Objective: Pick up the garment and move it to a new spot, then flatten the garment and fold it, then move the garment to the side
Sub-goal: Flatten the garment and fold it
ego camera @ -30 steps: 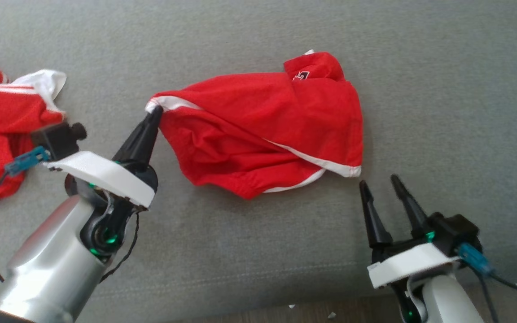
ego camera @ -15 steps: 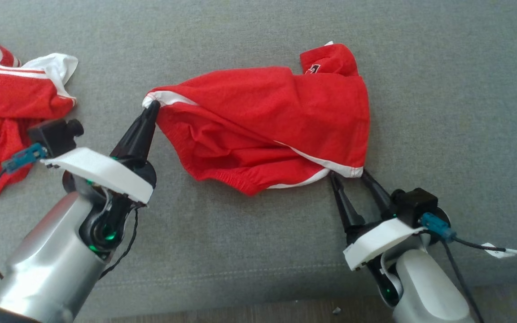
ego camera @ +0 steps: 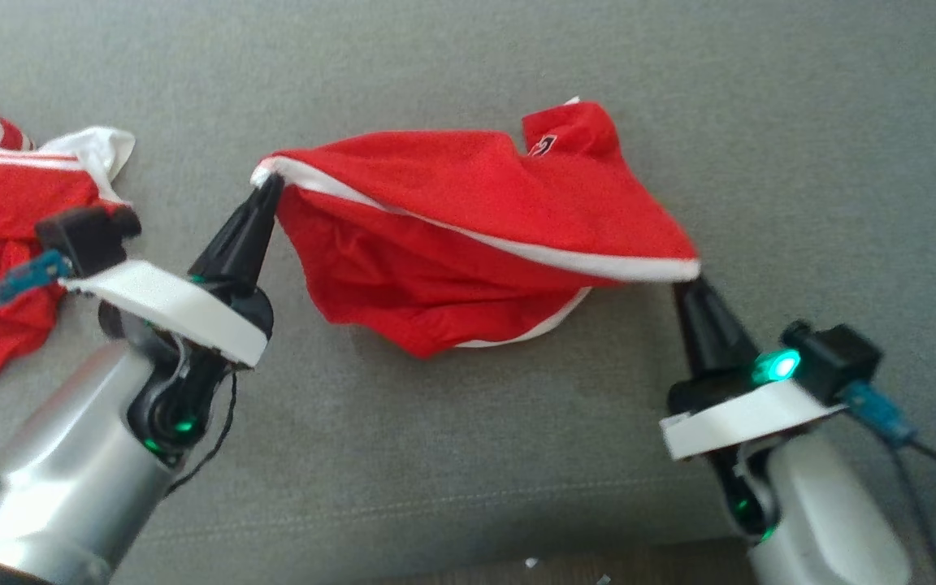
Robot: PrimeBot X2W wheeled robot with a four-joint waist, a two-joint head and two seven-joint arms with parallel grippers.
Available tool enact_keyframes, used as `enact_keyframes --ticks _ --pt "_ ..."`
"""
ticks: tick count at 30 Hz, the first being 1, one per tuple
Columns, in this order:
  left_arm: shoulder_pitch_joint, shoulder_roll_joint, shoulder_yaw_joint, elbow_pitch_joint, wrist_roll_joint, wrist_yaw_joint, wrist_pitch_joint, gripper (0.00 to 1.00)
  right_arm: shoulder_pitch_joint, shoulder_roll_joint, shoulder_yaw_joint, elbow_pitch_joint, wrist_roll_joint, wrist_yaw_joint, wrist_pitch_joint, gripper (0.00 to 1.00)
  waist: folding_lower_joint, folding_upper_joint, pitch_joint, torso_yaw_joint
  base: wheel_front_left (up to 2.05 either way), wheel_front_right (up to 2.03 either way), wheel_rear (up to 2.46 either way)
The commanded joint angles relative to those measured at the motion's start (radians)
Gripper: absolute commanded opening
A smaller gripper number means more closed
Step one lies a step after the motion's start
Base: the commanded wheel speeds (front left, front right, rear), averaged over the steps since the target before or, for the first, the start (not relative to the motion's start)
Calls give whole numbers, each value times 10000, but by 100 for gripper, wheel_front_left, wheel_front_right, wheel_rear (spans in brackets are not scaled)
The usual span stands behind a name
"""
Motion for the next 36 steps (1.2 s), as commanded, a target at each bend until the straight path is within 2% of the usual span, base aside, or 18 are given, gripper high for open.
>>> enact_keyframes --ticks 1,5,10,15,17,18,22,27,31,36 --pt "-751 560 325 -530 -28 -2 -78 0 -45 -120 48 -731 299 63 -72 0 0 0 -275 -173 0 0 0" --pt "-1402 996 -29 -1435 -206 -2 418 0 -539 -624 -361 -1625 756 63 -72 0 0 0 -588 -401 0 0 0" --pt "-2665 1511 -456 -2513 -548 -2 1441 0 -2354 -1324 -1057 -2050 1184 63 429 0 0 0 -685 -785 0 0 0" --pt "-4309 1670 -650 -2810 -1320 -2 2781 0 -4786 -1716 -1691 -1496 1011 63 1340 0 0 0 -332 -1039 0 0 0" --pt "-5080 1734 -553 -2662 -1499 -2 3143 0 -5828 -1715 -1949 -1018 848 63 1646 0 0 0 -23 -1129 0 0 0" --pt "-5920 1745 -410 -2252 -1340 -2 3195 0 -6871 -1783 -2034 -448 444 63 1816 0 0 0 406 -1199 0 0 0" --pt "-7628 1472 -243 -1029 -400 -2 2524 0 -8807 -1715 -2135 763 -230 63 1331 0 0 0 1357 -1292 0 0 0" --pt "-9521 1094 -605 -15 1335 -2 642 0 -10592 -1582 -2464 1584 -958 63 162 0 0 0 2427 -1216 0 0 0" --pt "-10037 1013 -1101 -256 2070 -2 -77 0 -10966 -1547 -2670 977 -1532 63 -57 0 0 0 2976 -1007 0 0 0" --pt "-8964 1190 -1175 -1457 2922 -2 -119 0 -9750 -1644 -2109 -239 -1616 63 -68 0 0 0 3550 -703 0 0 0"
